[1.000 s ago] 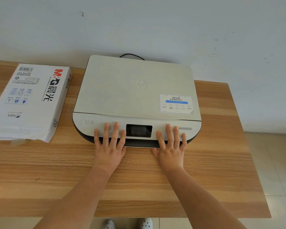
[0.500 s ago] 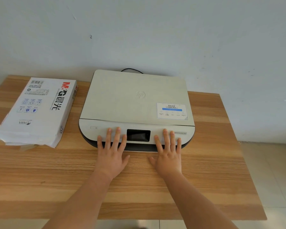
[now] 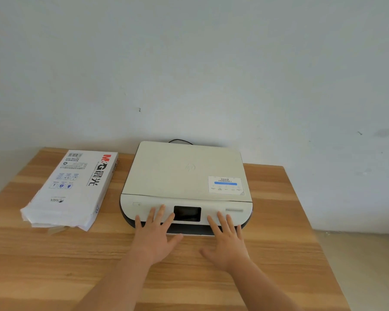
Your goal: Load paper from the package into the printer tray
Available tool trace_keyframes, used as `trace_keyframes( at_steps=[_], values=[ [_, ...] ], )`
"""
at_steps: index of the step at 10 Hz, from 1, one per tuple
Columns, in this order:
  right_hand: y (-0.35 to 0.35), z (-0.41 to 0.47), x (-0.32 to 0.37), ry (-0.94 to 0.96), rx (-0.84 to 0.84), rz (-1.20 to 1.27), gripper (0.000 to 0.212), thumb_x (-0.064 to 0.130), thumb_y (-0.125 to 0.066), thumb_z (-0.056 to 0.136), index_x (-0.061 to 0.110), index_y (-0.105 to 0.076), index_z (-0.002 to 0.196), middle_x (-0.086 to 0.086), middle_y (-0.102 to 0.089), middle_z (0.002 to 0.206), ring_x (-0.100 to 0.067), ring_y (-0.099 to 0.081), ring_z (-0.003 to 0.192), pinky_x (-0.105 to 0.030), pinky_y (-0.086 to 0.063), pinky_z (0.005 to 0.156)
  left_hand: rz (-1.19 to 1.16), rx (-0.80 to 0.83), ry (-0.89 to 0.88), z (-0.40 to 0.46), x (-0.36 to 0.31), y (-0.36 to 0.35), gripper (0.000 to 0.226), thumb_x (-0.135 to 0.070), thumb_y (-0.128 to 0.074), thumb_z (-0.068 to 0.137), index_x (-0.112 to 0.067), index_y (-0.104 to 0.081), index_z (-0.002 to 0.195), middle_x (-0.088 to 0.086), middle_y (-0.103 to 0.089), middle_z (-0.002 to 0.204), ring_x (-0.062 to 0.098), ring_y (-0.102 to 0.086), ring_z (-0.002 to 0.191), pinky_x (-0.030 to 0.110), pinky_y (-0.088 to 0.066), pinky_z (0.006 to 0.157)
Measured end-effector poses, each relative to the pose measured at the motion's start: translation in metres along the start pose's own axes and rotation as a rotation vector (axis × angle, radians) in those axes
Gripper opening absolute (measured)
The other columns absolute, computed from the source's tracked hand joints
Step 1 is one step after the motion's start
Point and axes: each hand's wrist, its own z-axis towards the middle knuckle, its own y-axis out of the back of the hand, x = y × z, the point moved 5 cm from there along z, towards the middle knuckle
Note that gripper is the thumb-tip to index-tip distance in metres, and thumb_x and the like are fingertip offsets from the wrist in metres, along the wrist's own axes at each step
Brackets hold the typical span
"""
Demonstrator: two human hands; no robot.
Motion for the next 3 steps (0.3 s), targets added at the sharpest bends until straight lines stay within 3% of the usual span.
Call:
trace_keyframes(
  at_steps=[1, 2, 3],
  values=[
    [0.022, -0.013, 0.005, 0.007, 0.014, 0.071, 0.084, 0.066, -0.045, 0.083, 0.037, -0.009, 0.154, 0.007, -0.005, 0.163, -0.018, 0.002, 0.15, -0.043, -0.003, 0.122, -0.084, -0.014, 0.011, -0.017, -0.005, 0.022, 0.081, -0.078, -0.014, 0.083, -0.031, -0.027, 0.148, -0.001, -0.024, 0.159, 0.02, -0.024, 0.144, 0.045, -0.023, 0.116],
    [0.055, -0.024, 0.005, -0.029, -0.025, 0.191, 0.075, 0.06, -0.048, 0.086, 0.032, -0.025, 0.151, 0.008, -0.03, 0.156, -0.016, -0.027, 0.143, -0.035, -0.03, 0.115, -0.161, -0.018, 0.018, -0.032, -0.009, 0.05, 0.075, -0.075, -0.022, 0.086, -0.027, -0.046, 0.138, -0.005, -0.049, 0.141, 0.015, -0.048, 0.125, 0.035, -0.043, 0.099],
    [0.089, -0.029, 0.005, -0.079, -0.094, 0.276, 0.067, 0.056, -0.05, 0.088, 0.031, -0.033, 0.147, 0.009, -0.045, 0.146, -0.014, -0.044, 0.132, -0.033, -0.044, 0.102, -0.274, 0.002, 0.04, -0.043, -0.014, 0.08, 0.076, -0.08, -0.022, 0.081, -0.029, -0.058, 0.124, -0.007, -0.062, 0.122, 0.013, -0.058, 0.107, 0.032, -0.048, 0.089]
  ],
)
